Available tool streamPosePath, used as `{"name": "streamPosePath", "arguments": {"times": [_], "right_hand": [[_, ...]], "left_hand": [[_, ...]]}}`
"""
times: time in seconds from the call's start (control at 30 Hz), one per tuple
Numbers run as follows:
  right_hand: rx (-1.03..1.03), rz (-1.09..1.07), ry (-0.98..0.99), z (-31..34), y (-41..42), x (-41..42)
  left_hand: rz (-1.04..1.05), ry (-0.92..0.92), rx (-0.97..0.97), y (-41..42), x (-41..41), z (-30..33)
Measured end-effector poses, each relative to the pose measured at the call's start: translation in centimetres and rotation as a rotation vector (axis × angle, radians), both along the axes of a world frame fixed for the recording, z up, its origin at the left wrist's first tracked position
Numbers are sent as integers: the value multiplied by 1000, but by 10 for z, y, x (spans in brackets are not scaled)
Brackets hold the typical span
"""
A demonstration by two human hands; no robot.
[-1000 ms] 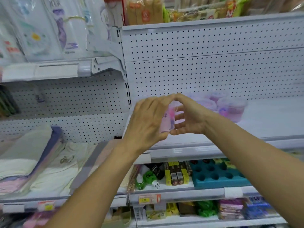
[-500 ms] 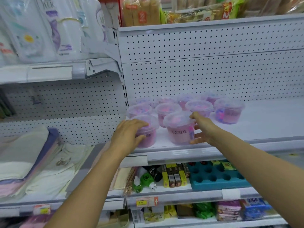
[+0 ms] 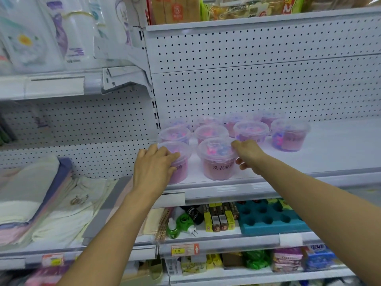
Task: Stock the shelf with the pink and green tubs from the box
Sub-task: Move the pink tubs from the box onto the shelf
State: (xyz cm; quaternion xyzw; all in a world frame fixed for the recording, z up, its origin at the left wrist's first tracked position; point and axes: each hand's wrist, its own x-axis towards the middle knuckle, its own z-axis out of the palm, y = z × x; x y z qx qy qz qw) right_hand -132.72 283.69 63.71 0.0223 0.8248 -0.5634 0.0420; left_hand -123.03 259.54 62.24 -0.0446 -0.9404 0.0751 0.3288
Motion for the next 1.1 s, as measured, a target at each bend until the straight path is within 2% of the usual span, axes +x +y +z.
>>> {"name": "streamPosePath", "arguments": {"times": [0.13,0.27,0.43,0.57,0.77,0.97,1.1], "right_hand": [[90,27,102,-1,5,10],[453,85,419,-3,33,37],[710,19,600,-18,103,78],[757,-112,685,-39,186,117],[901,-307,634,-71,323,185],[958,-460,414,-119,461,260],[967,-615,190,-155,544,308]], "left_hand": [[-4,-26,10,1,2,2],[-73,-18,96,28,5,3],[-302,22,180,112,6,-5],[-501,-45,257,205,5,-23],[-724,-180,262,359,12,-54],[-901,-329,199,512,29,-102],[-1004,-530,138,600,49,-143]]}}
